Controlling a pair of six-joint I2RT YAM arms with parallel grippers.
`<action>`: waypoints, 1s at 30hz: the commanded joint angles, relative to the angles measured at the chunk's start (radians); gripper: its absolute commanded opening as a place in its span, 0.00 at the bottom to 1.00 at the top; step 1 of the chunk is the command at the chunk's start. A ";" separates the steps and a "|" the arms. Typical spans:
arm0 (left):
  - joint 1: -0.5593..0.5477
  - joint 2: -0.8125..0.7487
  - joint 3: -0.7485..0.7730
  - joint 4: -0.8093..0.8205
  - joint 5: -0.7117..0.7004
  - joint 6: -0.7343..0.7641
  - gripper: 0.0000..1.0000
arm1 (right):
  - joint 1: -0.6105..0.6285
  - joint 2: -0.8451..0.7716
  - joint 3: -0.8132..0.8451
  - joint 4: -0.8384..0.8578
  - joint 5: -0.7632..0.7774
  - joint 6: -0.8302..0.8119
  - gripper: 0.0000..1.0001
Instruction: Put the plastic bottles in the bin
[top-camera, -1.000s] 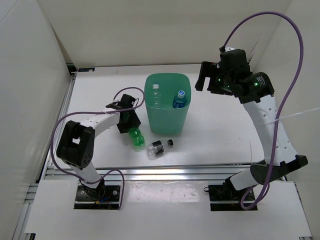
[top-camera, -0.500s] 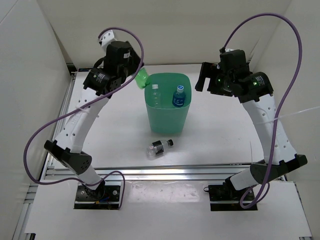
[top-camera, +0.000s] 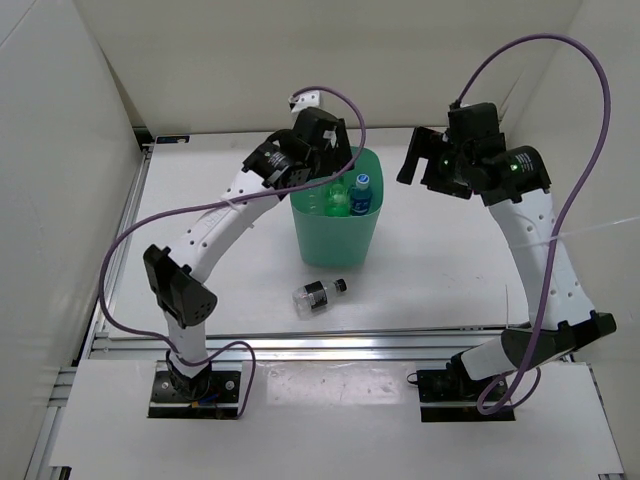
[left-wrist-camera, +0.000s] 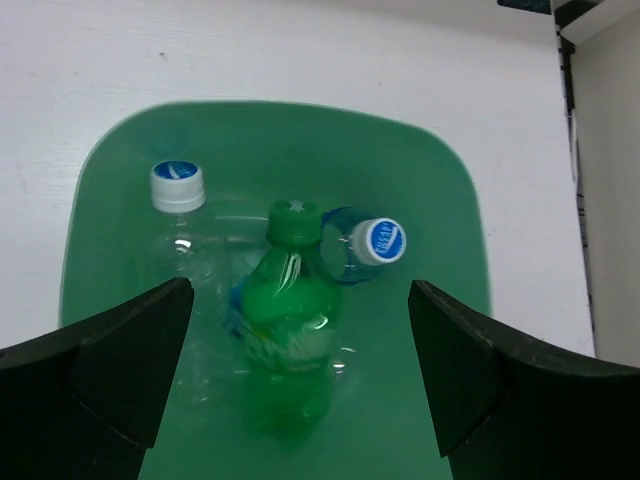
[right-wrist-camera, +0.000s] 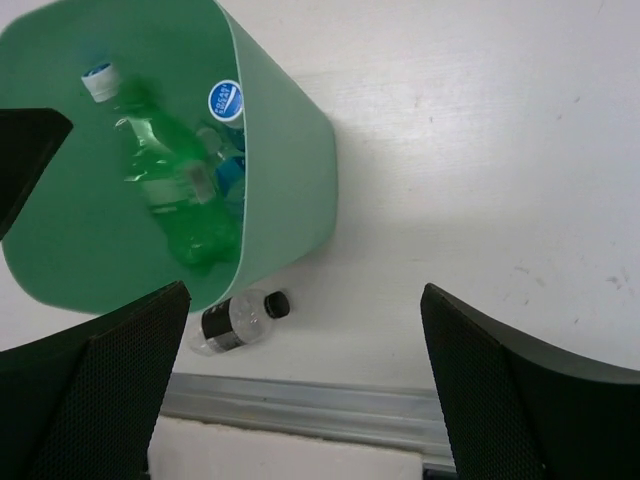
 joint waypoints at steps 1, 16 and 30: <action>-0.004 -0.147 -0.016 -0.015 -0.124 0.002 1.00 | -0.041 -0.043 -0.046 -0.022 -0.070 0.111 1.00; -0.031 -0.832 -0.599 -0.247 -0.440 -0.408 1.00 | -0.120 -0.541 -0.997 0.446 -0.373 0.947 1.00; -0.022 -0.902 -0.667 -0.428 -0.485 -0.563 1.00 | 0.205 -0.199 -0.935 0.482 -0.279 1.159 1.00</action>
